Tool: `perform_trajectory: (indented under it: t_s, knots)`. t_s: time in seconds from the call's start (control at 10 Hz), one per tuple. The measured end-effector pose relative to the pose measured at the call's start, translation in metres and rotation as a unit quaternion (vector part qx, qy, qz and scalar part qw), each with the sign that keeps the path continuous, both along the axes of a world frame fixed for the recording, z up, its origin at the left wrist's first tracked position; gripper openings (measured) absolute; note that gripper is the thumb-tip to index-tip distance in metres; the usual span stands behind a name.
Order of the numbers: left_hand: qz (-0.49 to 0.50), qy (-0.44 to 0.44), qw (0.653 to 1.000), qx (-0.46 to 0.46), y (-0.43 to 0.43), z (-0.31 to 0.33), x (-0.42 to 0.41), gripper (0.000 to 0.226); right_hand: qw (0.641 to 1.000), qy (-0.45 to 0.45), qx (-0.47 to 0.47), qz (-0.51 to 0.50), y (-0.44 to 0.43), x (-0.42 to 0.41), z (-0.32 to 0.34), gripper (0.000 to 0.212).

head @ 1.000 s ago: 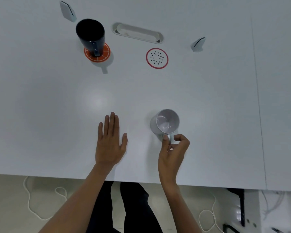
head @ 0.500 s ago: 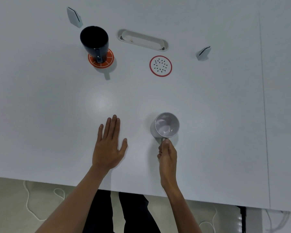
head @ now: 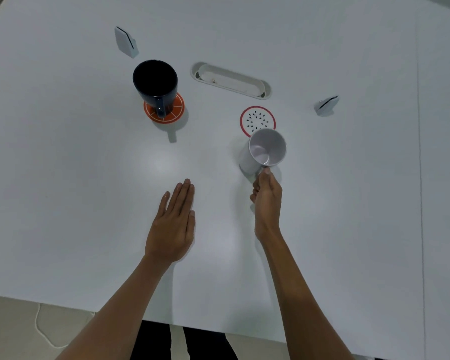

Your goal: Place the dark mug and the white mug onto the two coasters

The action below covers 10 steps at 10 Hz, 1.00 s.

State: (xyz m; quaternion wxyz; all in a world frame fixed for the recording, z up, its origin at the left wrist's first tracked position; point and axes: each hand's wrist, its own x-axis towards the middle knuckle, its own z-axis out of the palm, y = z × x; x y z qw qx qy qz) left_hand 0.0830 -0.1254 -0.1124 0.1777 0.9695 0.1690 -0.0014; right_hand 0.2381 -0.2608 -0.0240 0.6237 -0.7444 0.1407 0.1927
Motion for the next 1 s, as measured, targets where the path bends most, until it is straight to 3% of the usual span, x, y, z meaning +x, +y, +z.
perform_trajectory:
  t_s: [0.4, 0.8, 0.9, 1.0]
  knots:
    - [0.008, -0.02, 1.0, -0.002, 0.01, -0.003, 0.02, 0.062, 1.0, -0.026, -0.009, -0.012, 0.039, 0.093, -0.003, 0.037]
    - [-0.002, -0.019, 1.0, 0.001, 0.012, -0.002, 0.022, 0.064, 0.999, -0.032, -0.035, -0.022, 0.045, 0.109, -0.015, 0.033]
    - [-0.001, -0.019, 1.0, 0.012, 0.013, -0.003, 0.022, 0.063, 0.996, -0.062, -0.05, -0.031, 0.04, 0.1, -0.019, 0.026]
    - [0.008, -0.027, 1.0, 0.0, 0.012, 0.0, 0.024, 0.062, 0.971, -0.174, -0.162, -0.026, 0.028, 0.055, -0.034, 0.031]
